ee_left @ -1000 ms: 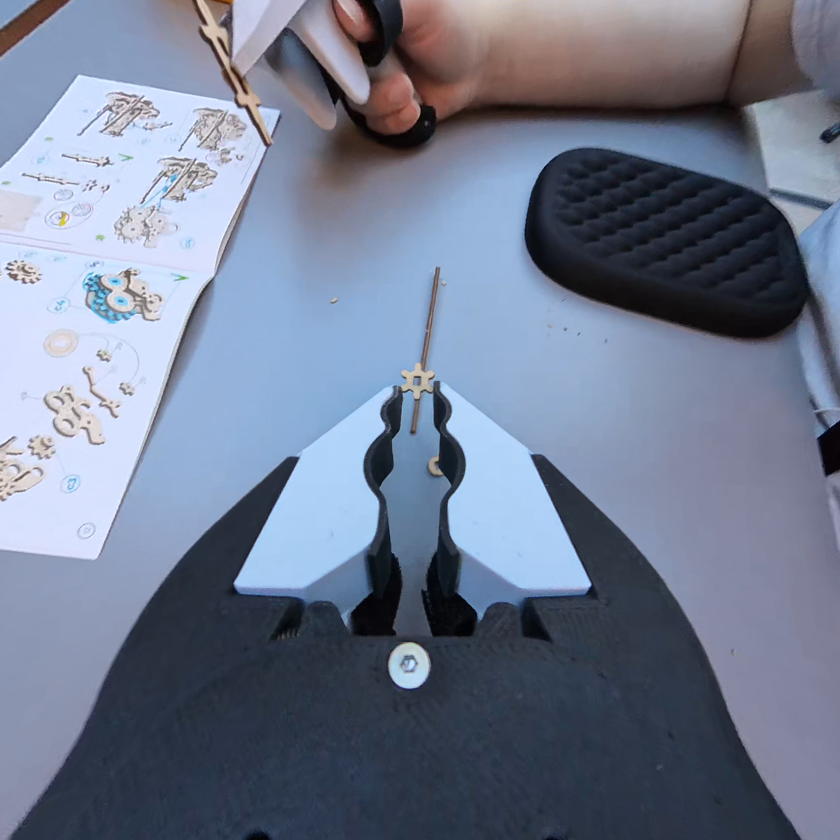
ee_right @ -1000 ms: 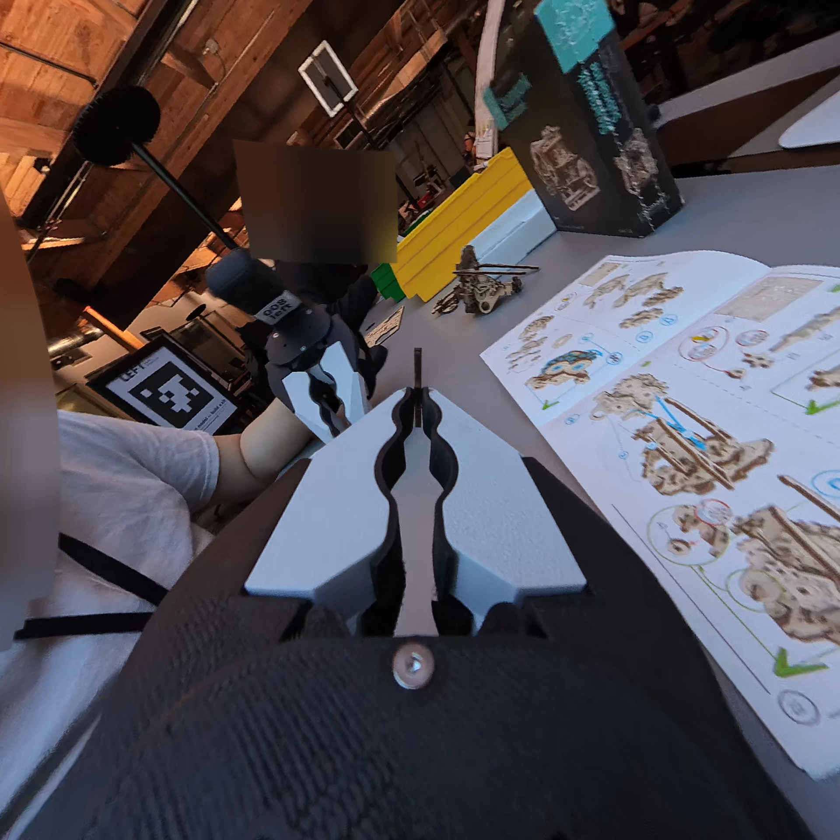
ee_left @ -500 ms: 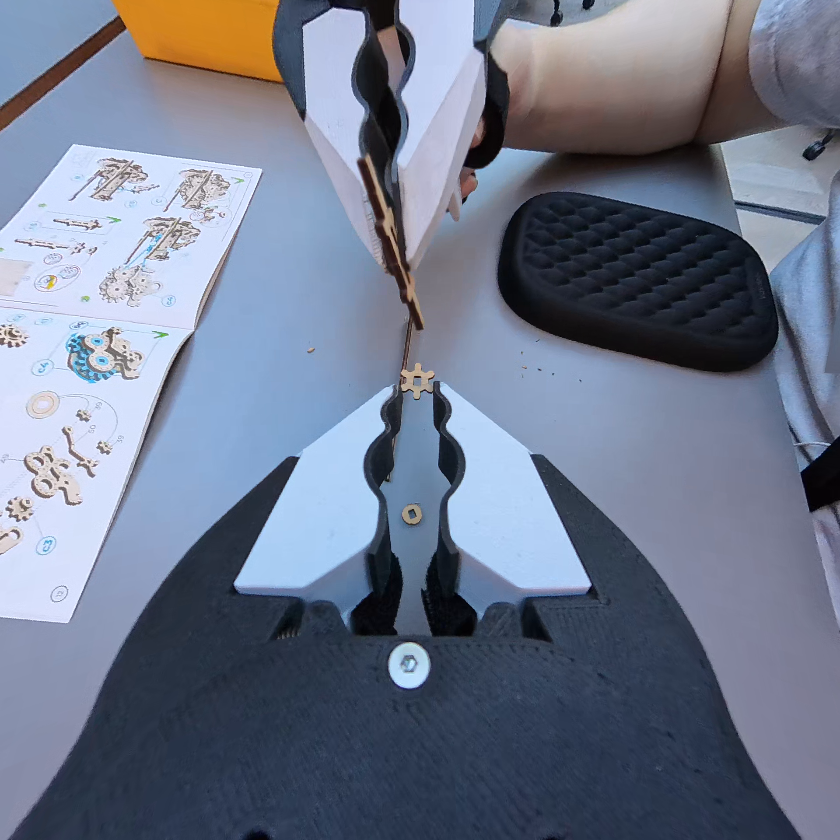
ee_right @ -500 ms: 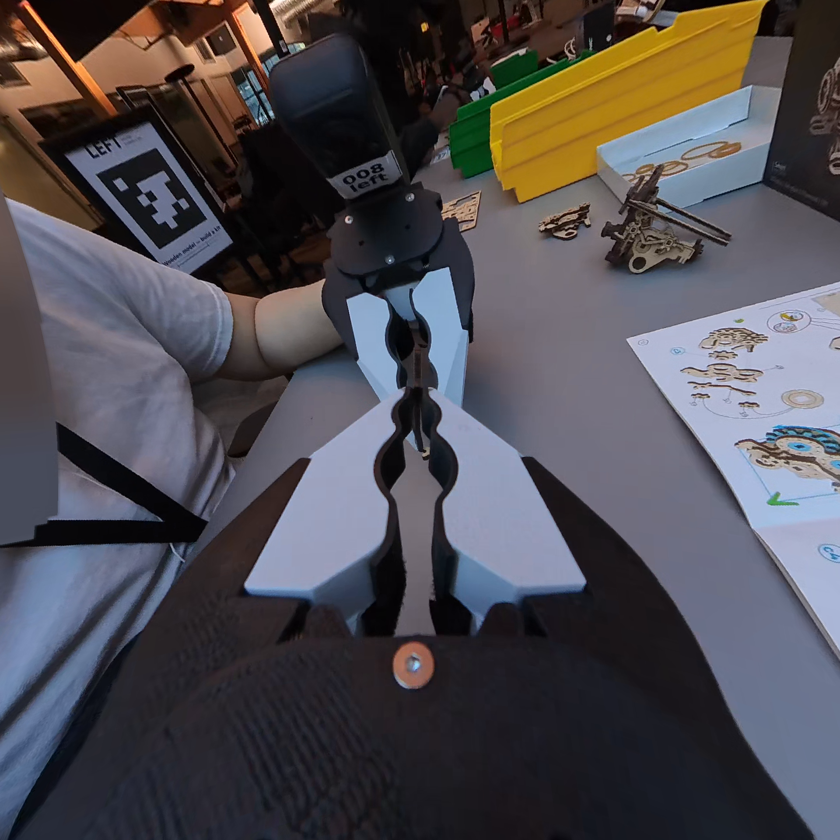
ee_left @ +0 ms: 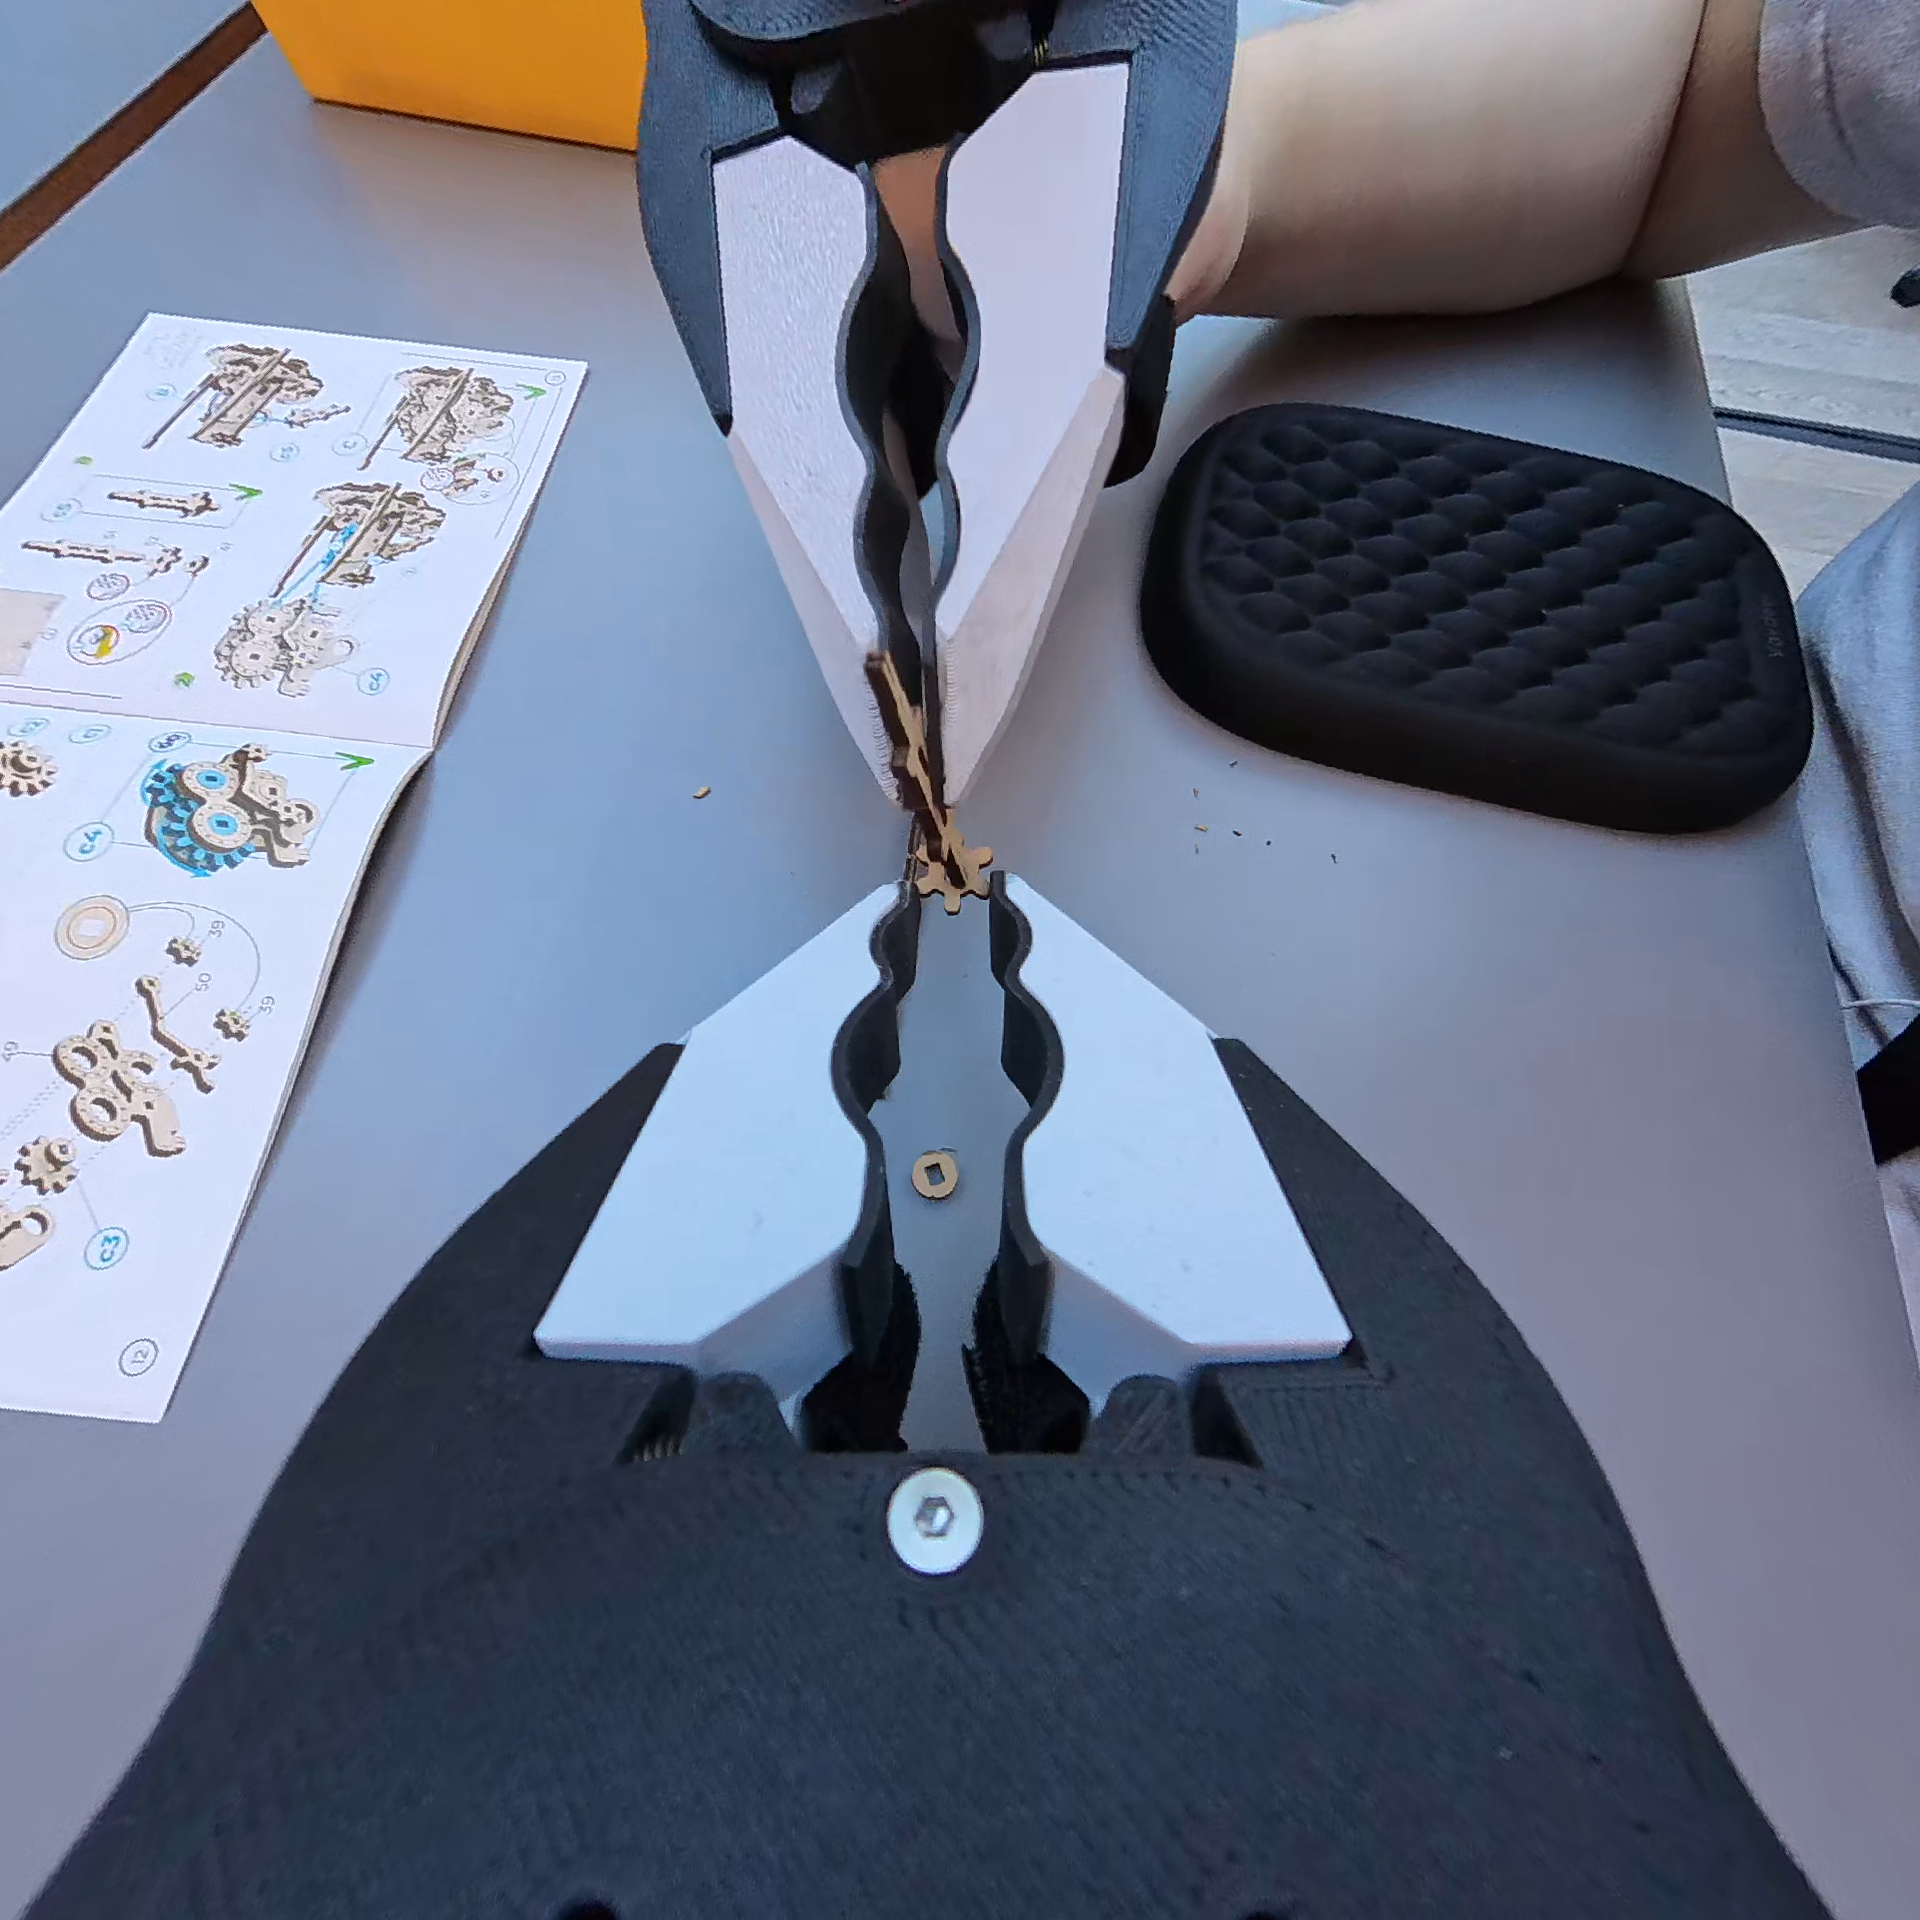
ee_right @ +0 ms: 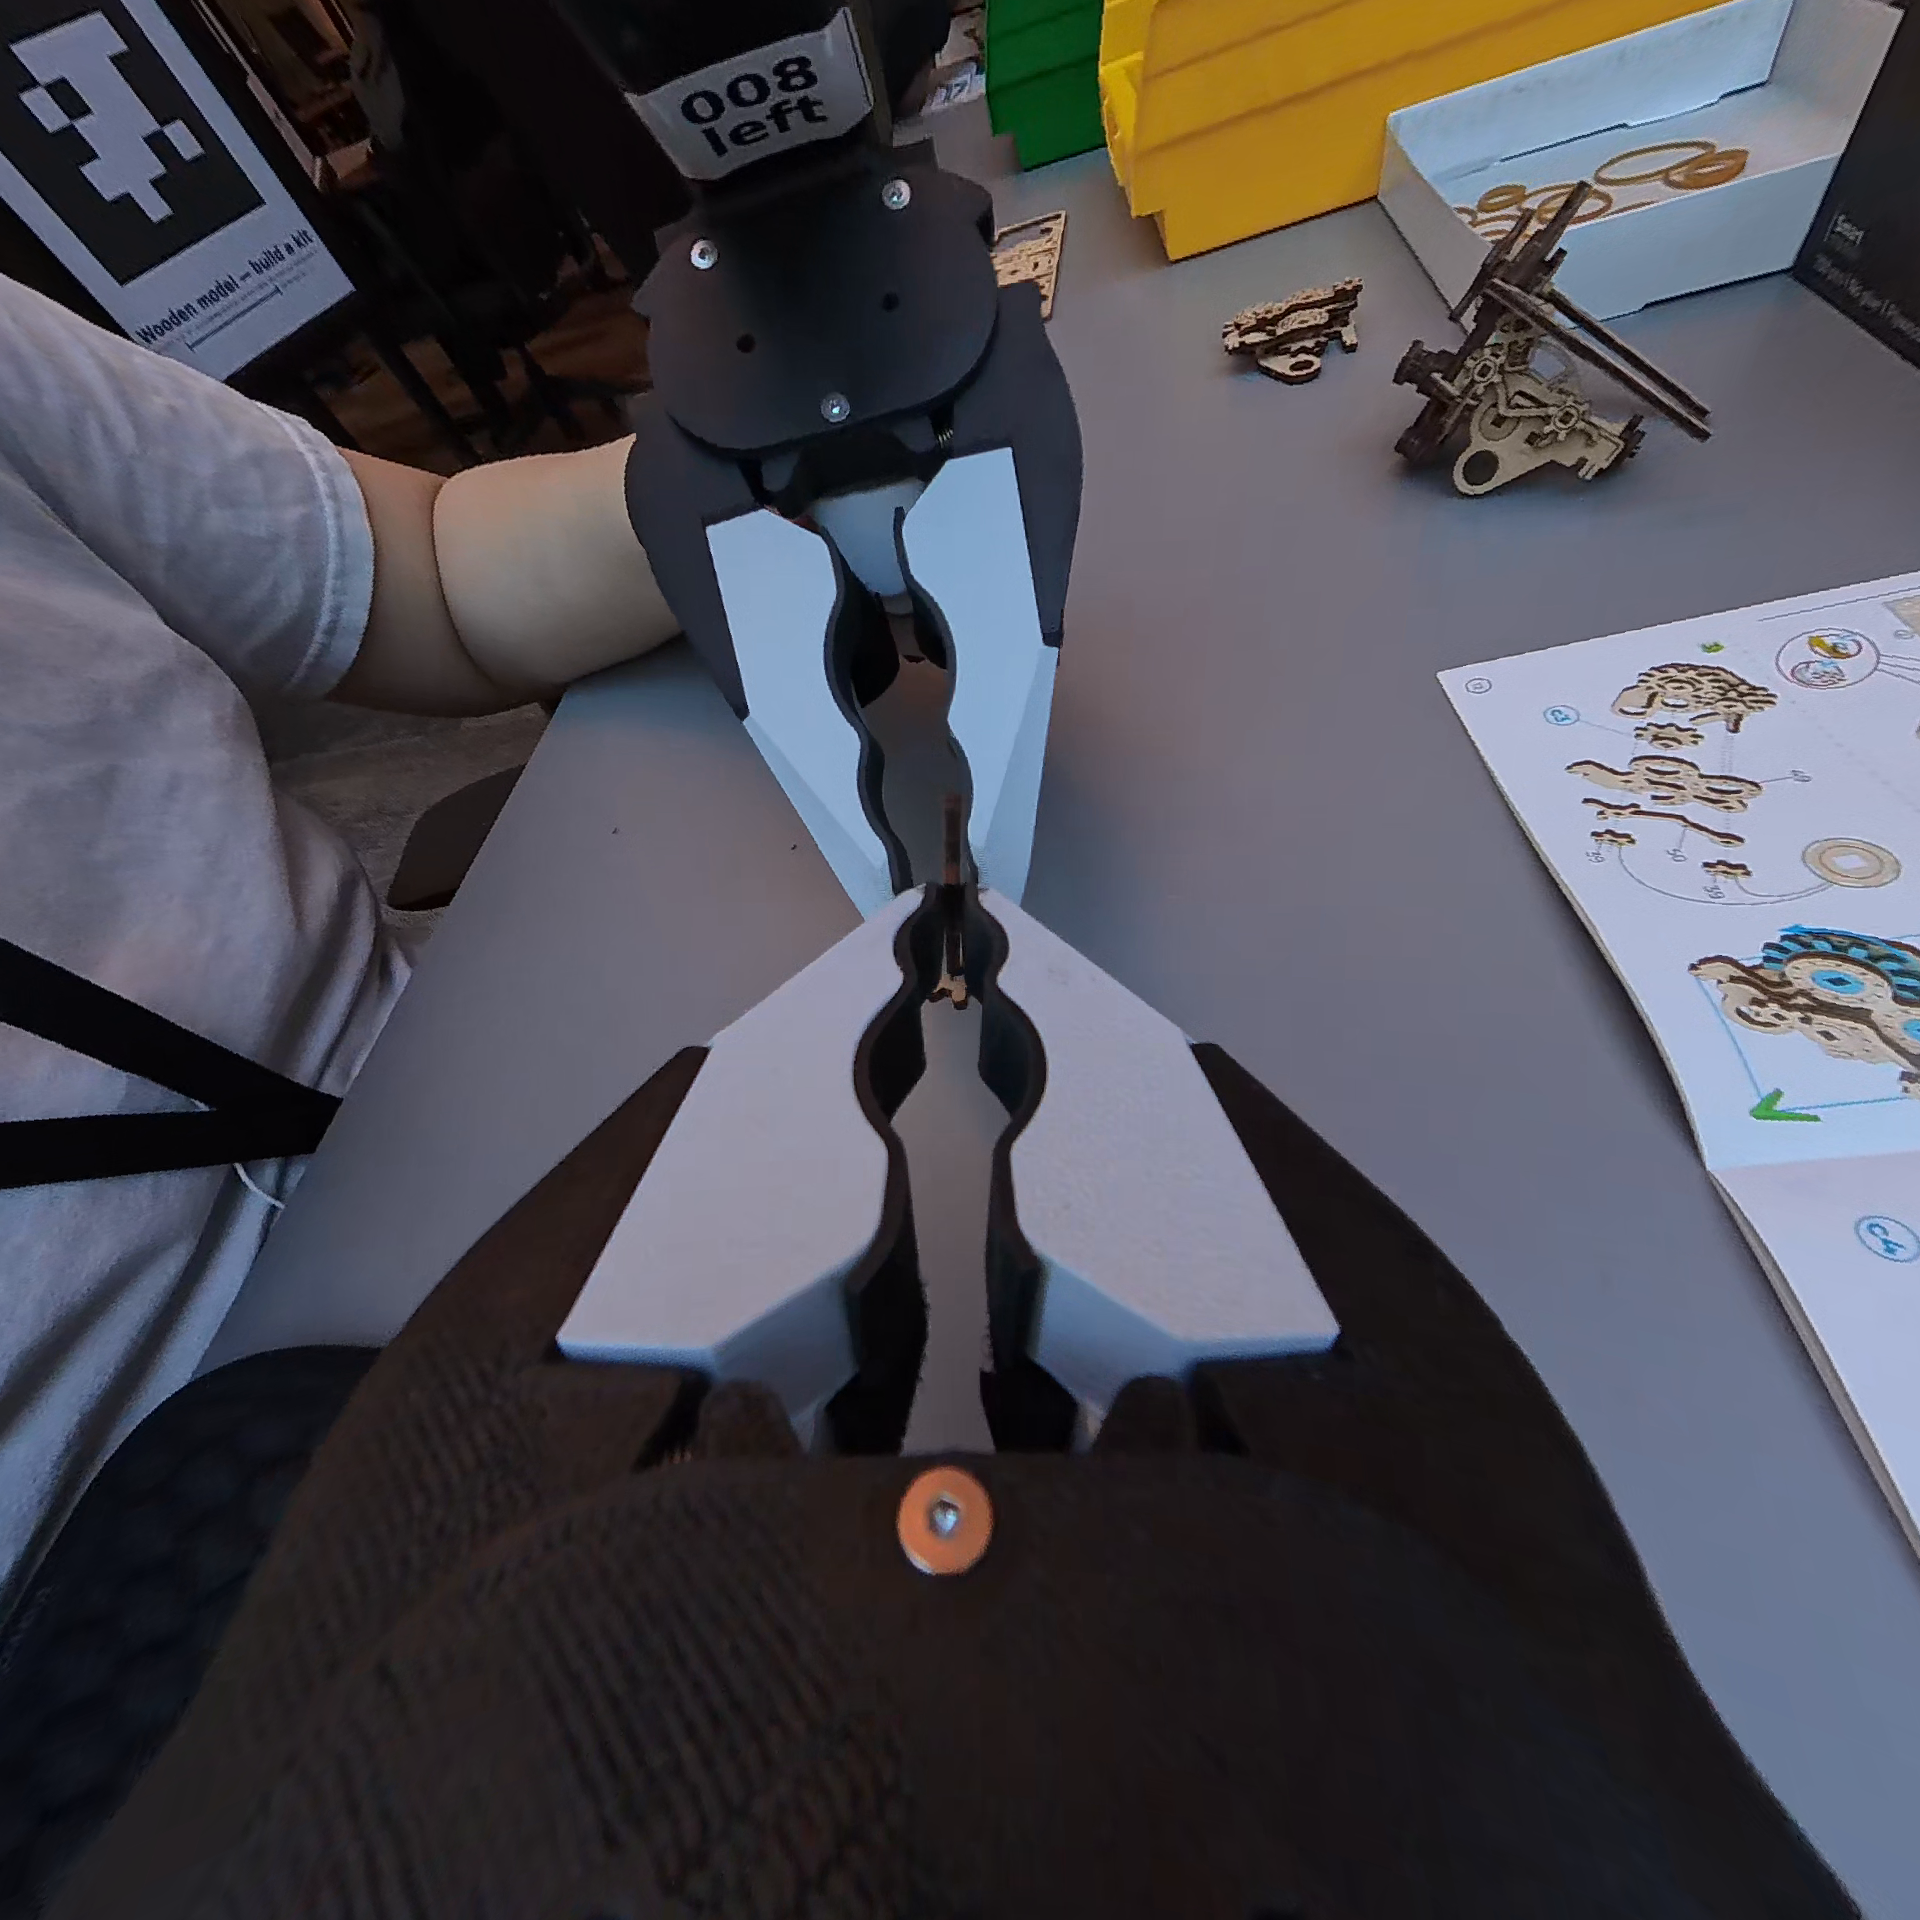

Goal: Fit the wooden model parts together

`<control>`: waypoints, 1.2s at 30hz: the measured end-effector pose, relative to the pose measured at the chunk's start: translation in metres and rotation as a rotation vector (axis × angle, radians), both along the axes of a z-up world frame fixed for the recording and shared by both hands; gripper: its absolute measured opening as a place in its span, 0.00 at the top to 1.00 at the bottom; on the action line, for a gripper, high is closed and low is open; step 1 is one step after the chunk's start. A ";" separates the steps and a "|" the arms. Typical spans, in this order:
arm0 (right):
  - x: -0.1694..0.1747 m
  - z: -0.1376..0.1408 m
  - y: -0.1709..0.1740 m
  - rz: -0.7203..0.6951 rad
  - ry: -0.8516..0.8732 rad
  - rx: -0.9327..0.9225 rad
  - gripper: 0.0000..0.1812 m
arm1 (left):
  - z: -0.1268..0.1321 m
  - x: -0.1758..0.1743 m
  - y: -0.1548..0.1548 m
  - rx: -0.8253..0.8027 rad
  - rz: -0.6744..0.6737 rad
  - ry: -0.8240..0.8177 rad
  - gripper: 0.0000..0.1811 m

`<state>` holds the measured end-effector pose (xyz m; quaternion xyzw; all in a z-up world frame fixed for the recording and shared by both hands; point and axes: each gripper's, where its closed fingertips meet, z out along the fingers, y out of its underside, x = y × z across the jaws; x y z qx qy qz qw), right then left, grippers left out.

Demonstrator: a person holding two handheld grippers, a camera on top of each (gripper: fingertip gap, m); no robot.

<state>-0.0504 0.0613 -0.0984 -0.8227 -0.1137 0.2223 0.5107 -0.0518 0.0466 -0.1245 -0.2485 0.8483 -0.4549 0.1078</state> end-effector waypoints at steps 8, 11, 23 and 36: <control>0.000 -0.007 -0.002 0.012 -0.061 -0.030 1.00 | -0.005 -0.001 -0.001 0.030 -0.010 -0.005 0.94; -0.001 -0.008 -0.003 0.019 -0.071 -0.040 0.99 | -0.005 -0.002 -0.001 0.033 -0.015 -0.008 0.94; -0.001 -0.001 -0.002 0.006 -0.003 -0.044 1.00 | 0.003 -0.003 -0.005 -0.074 -0.012 0.059 0.94; 0.009 0.009 -0.001 -0.032 0.211 0.012 1.00 | 0.028 0.005 0.004 -0.346 0.025 0.153 0.98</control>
